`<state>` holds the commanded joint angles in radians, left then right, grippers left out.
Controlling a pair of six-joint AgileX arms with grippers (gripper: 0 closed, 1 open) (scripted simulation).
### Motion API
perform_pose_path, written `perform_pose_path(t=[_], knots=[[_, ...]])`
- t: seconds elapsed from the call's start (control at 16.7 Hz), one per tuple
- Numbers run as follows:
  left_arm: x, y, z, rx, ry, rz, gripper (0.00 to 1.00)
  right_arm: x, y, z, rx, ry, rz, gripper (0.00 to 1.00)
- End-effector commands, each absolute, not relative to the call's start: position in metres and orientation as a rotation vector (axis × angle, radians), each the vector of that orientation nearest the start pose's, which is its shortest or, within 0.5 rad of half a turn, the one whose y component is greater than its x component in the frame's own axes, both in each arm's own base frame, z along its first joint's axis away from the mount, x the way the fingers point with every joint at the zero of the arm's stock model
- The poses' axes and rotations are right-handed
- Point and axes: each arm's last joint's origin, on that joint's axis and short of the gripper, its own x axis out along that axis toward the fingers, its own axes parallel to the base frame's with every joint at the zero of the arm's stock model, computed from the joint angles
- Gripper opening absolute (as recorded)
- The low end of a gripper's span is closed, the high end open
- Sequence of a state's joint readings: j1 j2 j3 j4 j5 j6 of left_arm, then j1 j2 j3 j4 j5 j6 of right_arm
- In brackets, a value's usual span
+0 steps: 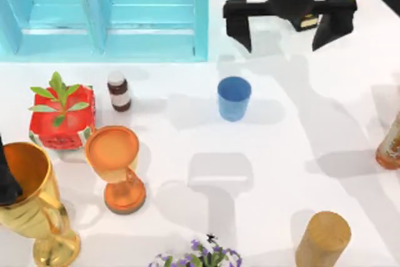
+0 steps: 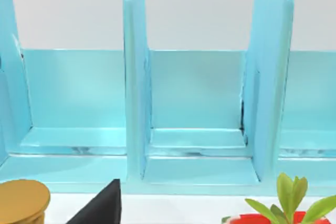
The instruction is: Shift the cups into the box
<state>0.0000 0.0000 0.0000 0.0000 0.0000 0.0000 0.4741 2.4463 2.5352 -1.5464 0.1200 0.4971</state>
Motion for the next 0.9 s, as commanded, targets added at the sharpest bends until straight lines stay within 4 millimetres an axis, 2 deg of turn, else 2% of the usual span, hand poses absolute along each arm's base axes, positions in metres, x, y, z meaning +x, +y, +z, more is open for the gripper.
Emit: perform_pose_path(t=[0.12, 0.18, 0.3, 0.66, 0.78, 0.9], knots=[[0.106, -0.001, 0.16, 0.0, 0.0, 0.0, 1.0, 0.41, 0.271, 0.242, -0.006, 1.391, -0.025, 1.0], [0.106, -0.001, 0.16, 0.0, 0.0, 0.0, 1.0, 0.404, 0.287, 0.237, 0.0, 1.381, -0.017, 1.0], [0.106, -0.001, 0.16, 0.0, 0.0, 0.0, 1.0, 0.397, 0.305, 0.232, 0.007, 1.371, -0.009, 1.0], [0.106, -0.001, 0.16, 0.0, 0.0, 0.0, 1.0, 0.397, 0.305, 0.231, 0.007, 1.374, -0.009, 1.0], [0.106, -0.001, 0.16, 0.0, 0.0, 0.0, 1.0, 0.4, 0.306, 0.223, 0.006, 1.372, -0.009, 1.0], [0.106, -0.001, 0.16, 0.0, 0.0, 0.0, 1.0, 0.405, 0.307, 0.206, 0.007, 1.371, -0.008, 1.0]])
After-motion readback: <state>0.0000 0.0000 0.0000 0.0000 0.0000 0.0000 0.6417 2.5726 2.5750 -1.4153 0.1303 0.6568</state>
